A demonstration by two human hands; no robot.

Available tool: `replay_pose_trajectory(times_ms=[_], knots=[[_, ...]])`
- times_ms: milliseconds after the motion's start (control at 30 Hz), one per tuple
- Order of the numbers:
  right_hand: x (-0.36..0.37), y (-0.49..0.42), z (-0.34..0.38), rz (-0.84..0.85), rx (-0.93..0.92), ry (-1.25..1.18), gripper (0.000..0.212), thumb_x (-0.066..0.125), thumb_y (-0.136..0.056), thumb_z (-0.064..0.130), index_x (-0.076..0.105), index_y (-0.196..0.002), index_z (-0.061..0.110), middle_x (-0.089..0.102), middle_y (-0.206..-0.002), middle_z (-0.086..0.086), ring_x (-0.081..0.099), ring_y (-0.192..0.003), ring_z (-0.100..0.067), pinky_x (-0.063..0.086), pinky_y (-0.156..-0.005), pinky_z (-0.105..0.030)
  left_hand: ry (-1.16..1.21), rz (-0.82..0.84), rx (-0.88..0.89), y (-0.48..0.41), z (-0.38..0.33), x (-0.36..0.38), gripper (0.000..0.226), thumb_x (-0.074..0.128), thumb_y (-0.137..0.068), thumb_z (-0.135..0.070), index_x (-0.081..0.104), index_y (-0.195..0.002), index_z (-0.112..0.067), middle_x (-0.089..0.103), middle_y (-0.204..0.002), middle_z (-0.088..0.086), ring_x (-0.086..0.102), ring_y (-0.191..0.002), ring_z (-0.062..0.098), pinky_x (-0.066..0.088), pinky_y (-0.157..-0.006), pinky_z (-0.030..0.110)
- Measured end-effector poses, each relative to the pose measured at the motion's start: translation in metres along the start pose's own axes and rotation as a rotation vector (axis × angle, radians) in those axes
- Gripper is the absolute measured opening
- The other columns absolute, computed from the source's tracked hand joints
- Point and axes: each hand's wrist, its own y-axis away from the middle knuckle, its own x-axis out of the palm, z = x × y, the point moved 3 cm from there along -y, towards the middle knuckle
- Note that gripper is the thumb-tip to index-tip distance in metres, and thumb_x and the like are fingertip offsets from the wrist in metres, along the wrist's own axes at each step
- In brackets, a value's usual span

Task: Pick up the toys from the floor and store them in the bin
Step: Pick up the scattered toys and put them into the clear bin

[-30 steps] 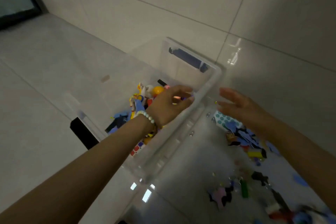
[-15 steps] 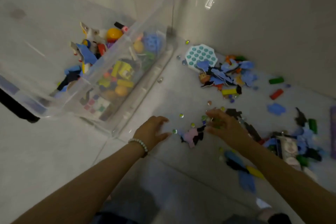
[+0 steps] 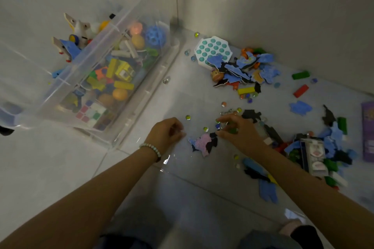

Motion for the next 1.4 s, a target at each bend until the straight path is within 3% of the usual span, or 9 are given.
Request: replay_pose_trajectory(times_ms=[200, 267, 367, 533, 800, 900, 1033, 1200, 1400], knots=[[0.016, -0.007, -0.005, 0.028, 0.011, 0.048, 0.03, 0.071, -0.08, 0.014, 0.062, -0.108, 0.014, 0.059, -0.109, -0.003, 0.059, -0.087, -0.014, 0.046, -0.072, -0.014, -0.048, 0.01, -0.012, -0.001, 0.005, 0.0, 0.016, 0.068, -0.082, -0.023, 0.067, -0.092, -0.01, 0.062, -0.084, 0.002, 0.059, -0.072, 0.01, 0.047, -0.071, 0.019], [0.019, -0.01, -0.005, 0.014, -0.002, 0.086, 0.028, 0.072, -0.08, 0.017, 0.063, -0.106, 0.016, 0.06, -0.108, -0.003, 0.059, -0.087, -0.015, 0.045, -0.071, -0.014, 0.273, -0.047, -0.175, -0.006, 0.0, -0.003, 0.015, 0.063, -0.086, -0.021, 0.061, -0.083, -0.007, 0.063, -0.071, 0.0, 0.06, -0.058, 0.007, 0.05, -0.06, 0.019], [0.023, -0.014, -0.003, -0.004, -0.042, 0.213, 0.026, 0.071, -0.08, 0.02, 0.063, -0.105, 0.018, 0.061, -0.104, -0.002, 0.057, -0.083, -0.016, 0.045, -0.071, -0.016, 0.603, -0.078, -0.307, -0.017, -0.012, -0.002, 0.008, 0.053, -0.092, -0.01, 0.049, -0.086, -0.005, 0.063, -0.072, 0.009, 0.059, -0.056, 0.023, 0.056, -0.054, 0.032], [0.03, -0.018, -0.002, 0.007, -0.047, 0.34, 0.023, 0.069, -0.082, 0.022, 0.063, -0.104, 0.019, 0.065, -0.1, 0.003, 0.05, -0.079, -0.002, 0.031, -0.061, -0.001, 0.481, 0.066, -0.261, -0.034, -0.017, -0.001, 0.02, 0.062, -0.087, -0.016, 0.056, -0.107, -0.013, 0.066, -0.075, 0.008, 0.061, -0.053, 0.014, 0.052, -0.047, 0.017], [0.033, -0.024, -0.009, -0.018, -0.076, 0.428, 0.023, 0.062, -0.088, 0.022, 0.065, -0.109, 0.015, 0.063, -0.109, -0.004, 0.055, -0.099, -0.015, 0.032, -0.077, -0.011, 0.315, 0.049, -0.237, -0.046, -0.016, 0.008, 0.018, 0.066, -0.085, -0.021, 0.061, -0.091, -0.005, 0.065, -0.065, 0.011, 0.059, -0.046, 0.013, 0.053, -0.049, 0.021], [0.025, -0.026, -0.004, -0.081, -0.023, 0.274, 0.02, 0.063, -0.087, 0.023, 0.066, -0.104, 0.013, 0.064, -0.103, -0.004, 0.058, -0.089, -0.012, 0.045, -0.08, -0.018, 0.325, 0.1, -0.278, -0.048, -0.022, 0.008, 0.023, 0.059, -0.089, -0.026, 0.058, -0.083, -0.004, 0.065, -0.066, 0.01, 0.061, -0.053, 0.02, 0.055, -0.056, 0.027], [0.002, -0.026, 0.014, -0.179, -0.002, -0.145, 0.005, 0.067, -0.084, 0.024, 0.067, -0.089, 0.024, 0.065, -0.085, 0.005, 0.057, -0.066, 0.005, 0.046, -0.063, -0.006, 0.863, 0.206, -0.482, -0.042, -0.043, 0.017, 0.035, 0.041, -0.098, -0.03, 0.059, -0.088, -0.001, 0.067, -0.08, 0.012, 0.066, -0.062, 0.018, 0.056, -0.057, 0.024], [-0.006, -0.024, 0.028, -0.041, -0.063, -0.057, 0.017, 0.066, -0.083, 0.026, 0.068, -0.1, 0.023, 0.059, -0.094, 0.005, 0.056, -0.079, -0.011, 0.047, -0.069, -0.011, 1.417, 0.381, -0.713, -0.032, -0.068, 0.034, 0.03, 0.035, -0.099, -0.025, 0.059, -0.103, -0.008, 0.068, -0.08, 0.008, 0.067, -0.069, 0.017, 0.056, -0.063, 0.029], [-0.045, -0.005, -0.004, -0.223, 0.054, -0.105, 0.016, 0.069, -0.082, 0.016, 0.066, -0.096, 0.022, 0.066, -0.095, -0.005, 0.058, -0.079, -0.012, 0.048, -0.066, -0.007, 1.157, 0.145, -0.656, -0.04, -0.05, 0.021, 0.028, 0.043, -0.097, -0.031, 0.06, -0.085, -0.011, 0.061, -0.063, -0.002, 0.055, -0.042, 0.003, 0.048, -0.043, 0.015]])
